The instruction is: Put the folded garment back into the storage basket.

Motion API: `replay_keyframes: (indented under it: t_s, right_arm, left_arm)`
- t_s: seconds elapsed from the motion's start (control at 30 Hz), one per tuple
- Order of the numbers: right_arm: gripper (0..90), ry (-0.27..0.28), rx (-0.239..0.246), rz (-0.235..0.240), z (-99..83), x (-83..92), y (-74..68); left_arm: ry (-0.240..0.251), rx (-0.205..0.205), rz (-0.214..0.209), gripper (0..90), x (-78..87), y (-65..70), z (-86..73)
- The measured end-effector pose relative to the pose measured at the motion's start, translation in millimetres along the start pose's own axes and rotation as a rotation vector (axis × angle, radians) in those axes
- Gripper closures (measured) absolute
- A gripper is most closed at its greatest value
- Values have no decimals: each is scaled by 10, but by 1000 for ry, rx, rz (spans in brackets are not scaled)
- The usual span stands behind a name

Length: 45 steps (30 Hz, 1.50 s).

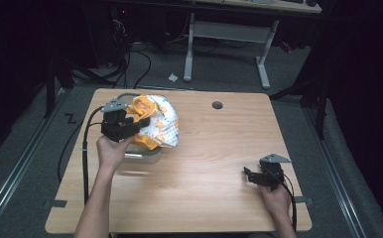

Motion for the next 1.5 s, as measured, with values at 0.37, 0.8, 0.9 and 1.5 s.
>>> replay_keyframes:
  t_s: [0.37,0.8,0.9,1.5]
  right_arm:
    - [266,-1,-1,0,0,0,0]
    - [266,0,0,0,0,0,0]
    - [266,-1,-1,0,0,0,0]
    - [266,-1,-1,-1,0,0,0]
  left_arm:
    - [0,5,24,751,87,-112,6]
    - [-33,35,40,750,123,-308,-98]
    - [-48,48,50,747,104,-357,-134]
    - [-161,98,99,742,-68,-635,-360]
Point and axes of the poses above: each handheld gripper's, and its own axes: x roughly backward along the jaws, z roughly out of its top, y roughly to its right, the point moved 7 cm from there along -x, roughly forward along the jaws, and after that the axes turned 14 degrees about -z, right-handed, at the moved point
